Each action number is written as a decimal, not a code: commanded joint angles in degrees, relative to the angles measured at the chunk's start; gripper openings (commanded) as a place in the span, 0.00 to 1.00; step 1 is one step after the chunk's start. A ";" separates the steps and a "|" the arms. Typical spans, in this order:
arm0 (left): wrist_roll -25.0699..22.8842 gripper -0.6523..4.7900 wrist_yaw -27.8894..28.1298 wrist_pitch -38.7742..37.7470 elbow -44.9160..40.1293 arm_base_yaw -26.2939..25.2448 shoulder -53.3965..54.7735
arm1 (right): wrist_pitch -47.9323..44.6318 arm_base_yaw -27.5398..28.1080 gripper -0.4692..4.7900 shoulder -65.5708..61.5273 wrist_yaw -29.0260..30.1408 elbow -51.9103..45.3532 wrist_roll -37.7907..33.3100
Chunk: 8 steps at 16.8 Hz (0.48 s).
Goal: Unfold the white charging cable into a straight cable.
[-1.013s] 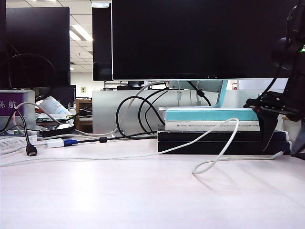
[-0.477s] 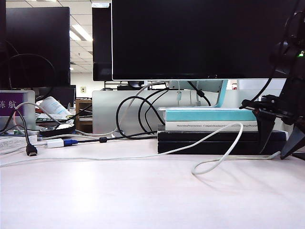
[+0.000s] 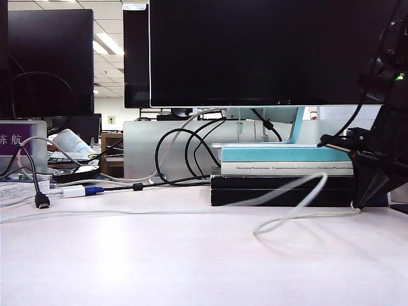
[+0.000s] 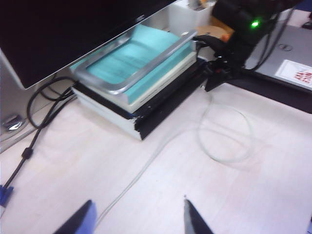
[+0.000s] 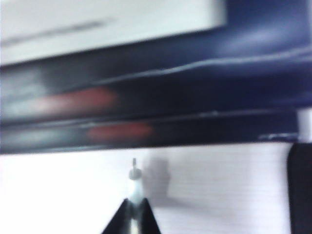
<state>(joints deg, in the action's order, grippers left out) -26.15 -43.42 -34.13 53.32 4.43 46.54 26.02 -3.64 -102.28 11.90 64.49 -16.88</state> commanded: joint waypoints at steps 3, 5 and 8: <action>0.04 0.56 -0.13 0.13 0.15 0.09 -0.02 | -1.22 0.02 0.09 -0.24 -0.37 -0.09 0.46; 0.04 0.56 -0.13 0.13 0.15 0.09 -0.02 | -0.09 0.09 0.09 -0.07 -0.11 0.00 1.57; 0.31 0.56 -0.13 0.09 0.15 0.09 -0.02 | 2.93 0.09 0.09 2.51 -0.24 0.00 4.20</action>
<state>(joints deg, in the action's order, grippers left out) -25.98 -43.40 -34.15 53.32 4.45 46.54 28.27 -3.60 -101.32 11.97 64.34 -13.96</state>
